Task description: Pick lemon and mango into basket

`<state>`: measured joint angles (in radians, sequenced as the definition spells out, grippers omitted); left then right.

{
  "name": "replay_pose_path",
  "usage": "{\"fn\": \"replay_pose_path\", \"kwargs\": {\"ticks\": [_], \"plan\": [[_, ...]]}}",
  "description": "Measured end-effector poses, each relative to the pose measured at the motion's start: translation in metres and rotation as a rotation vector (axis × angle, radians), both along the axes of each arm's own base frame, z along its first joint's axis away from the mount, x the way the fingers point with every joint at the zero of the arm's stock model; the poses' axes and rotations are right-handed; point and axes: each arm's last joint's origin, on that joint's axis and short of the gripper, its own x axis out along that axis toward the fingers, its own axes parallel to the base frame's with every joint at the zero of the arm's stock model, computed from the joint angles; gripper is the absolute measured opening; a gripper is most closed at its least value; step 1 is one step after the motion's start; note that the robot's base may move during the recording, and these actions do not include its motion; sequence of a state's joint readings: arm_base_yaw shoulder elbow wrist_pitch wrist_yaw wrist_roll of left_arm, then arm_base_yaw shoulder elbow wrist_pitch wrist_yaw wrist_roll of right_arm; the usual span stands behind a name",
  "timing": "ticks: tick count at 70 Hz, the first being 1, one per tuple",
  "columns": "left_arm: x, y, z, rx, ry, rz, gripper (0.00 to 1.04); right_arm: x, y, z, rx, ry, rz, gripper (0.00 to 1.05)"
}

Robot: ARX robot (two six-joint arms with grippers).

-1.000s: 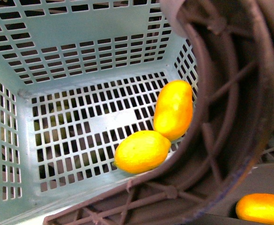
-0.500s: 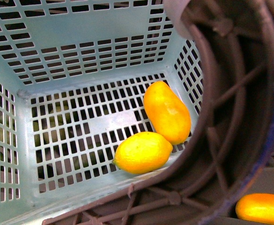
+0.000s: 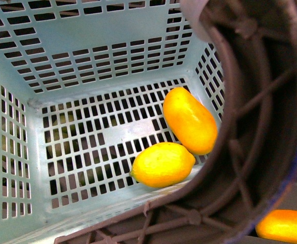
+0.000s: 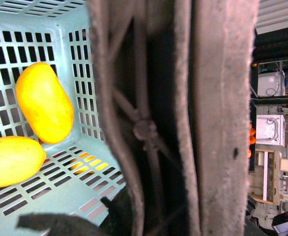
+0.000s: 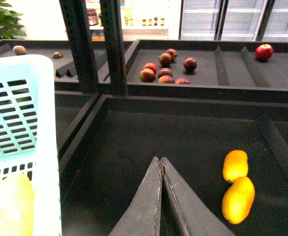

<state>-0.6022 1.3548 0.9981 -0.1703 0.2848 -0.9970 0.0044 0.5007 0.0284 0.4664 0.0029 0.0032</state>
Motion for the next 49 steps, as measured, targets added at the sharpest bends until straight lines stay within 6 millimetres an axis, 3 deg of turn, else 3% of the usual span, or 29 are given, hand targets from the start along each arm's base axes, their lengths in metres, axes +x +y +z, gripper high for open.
{"fn": "replay_pose_path", "kwargs": {"ticks": [49], "plan": [[0.000,0.000,0.000,0.000,0.000,0.000,0.14,-0.018,0.000,0.001,0.000,-0.024,0.000,0.02]]}}
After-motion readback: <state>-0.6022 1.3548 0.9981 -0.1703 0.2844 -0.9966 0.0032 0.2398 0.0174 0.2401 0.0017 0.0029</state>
